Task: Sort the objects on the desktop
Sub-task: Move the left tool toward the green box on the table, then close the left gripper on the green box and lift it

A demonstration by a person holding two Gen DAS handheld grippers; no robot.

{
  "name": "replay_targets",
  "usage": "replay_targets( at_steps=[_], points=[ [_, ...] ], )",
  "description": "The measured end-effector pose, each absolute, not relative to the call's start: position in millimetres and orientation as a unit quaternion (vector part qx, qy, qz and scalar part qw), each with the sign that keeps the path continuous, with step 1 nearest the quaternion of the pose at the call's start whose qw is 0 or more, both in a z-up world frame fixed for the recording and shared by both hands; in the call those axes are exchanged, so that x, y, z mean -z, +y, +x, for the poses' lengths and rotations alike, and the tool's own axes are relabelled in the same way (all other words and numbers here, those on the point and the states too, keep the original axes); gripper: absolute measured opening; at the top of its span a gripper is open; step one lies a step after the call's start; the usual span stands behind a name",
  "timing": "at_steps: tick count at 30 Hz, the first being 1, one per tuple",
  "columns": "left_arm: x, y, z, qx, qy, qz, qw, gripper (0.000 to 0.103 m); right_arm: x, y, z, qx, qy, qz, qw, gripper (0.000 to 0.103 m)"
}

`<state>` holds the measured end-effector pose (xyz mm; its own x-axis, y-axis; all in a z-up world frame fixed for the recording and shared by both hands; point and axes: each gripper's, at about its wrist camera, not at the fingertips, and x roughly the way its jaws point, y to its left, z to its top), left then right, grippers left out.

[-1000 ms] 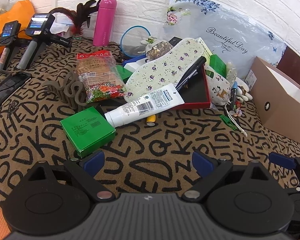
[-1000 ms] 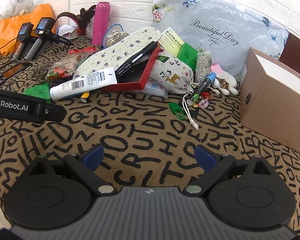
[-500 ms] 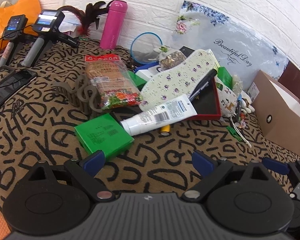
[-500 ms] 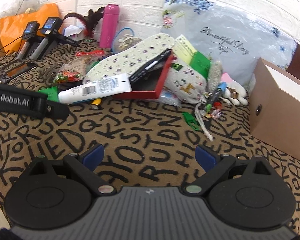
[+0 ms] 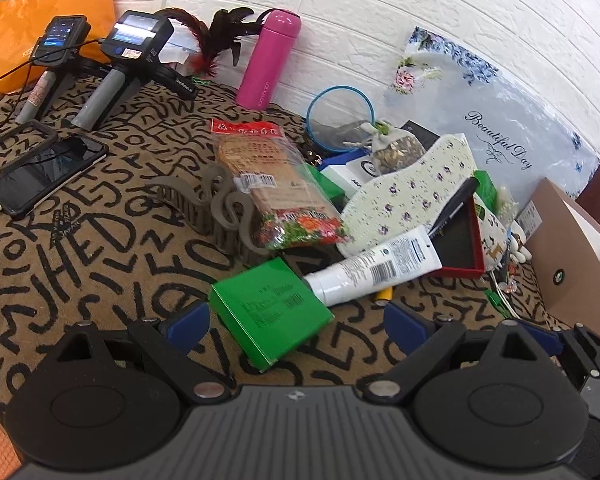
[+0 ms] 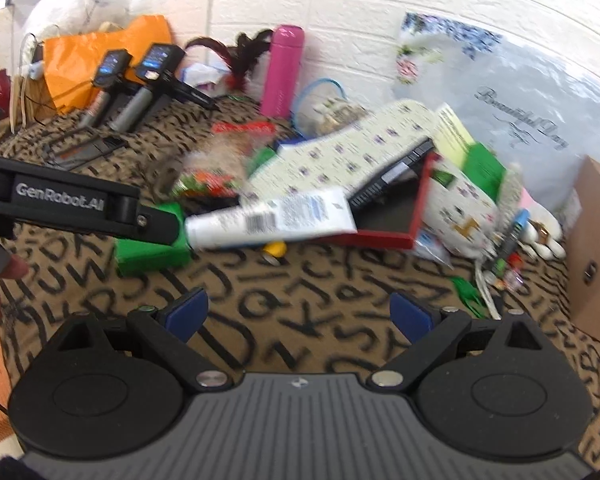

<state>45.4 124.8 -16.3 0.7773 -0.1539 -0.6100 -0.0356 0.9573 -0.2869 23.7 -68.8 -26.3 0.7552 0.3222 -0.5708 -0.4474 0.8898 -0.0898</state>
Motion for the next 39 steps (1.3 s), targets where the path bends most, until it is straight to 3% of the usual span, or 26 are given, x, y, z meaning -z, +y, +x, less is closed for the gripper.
replay_targets(
  at_steps=[9, 15, 19, 24, 29, 39],
  points=[
    [25, 142, 74, 0.087, 0.363, -0.132, 0.918, 0.094, 33, -28, 27, -0.283, 0.281, -0.123, 0.909, 0.094],
    [31, 150, 92, 0.121, 0.377, -0.129, 0.909, 0.089, 42, -13, 38, -0.321, 0.304, -0.106, 0.891, 0.087],
    [41, 152, 99, 0.130, 0.397, -0.129, 0.899, 0.077, 47, -1, 43, -0.343, 0.314, -0.100, 0.880, 0.085],
    [41, 153, 95, 0.132, 0.396, -0.126, 0.900, 0.070, 52, 11, 47, -0.360, 0.324, -0.096, 0.870, 0.081],
    [39, 149, 90, 0.142, 0.396, -0.120, 0.899, 0.060, 56, 8, 47, -0.353, 0.325, -0.097, 0.872, 0.061],
    [37, 125, 70, 0.151, 0.403, -0.116, 0.895, 0.054, 55, -24, 39, -0.347, 0.339, -0.078, 0.871, 0.060]
  ],
)
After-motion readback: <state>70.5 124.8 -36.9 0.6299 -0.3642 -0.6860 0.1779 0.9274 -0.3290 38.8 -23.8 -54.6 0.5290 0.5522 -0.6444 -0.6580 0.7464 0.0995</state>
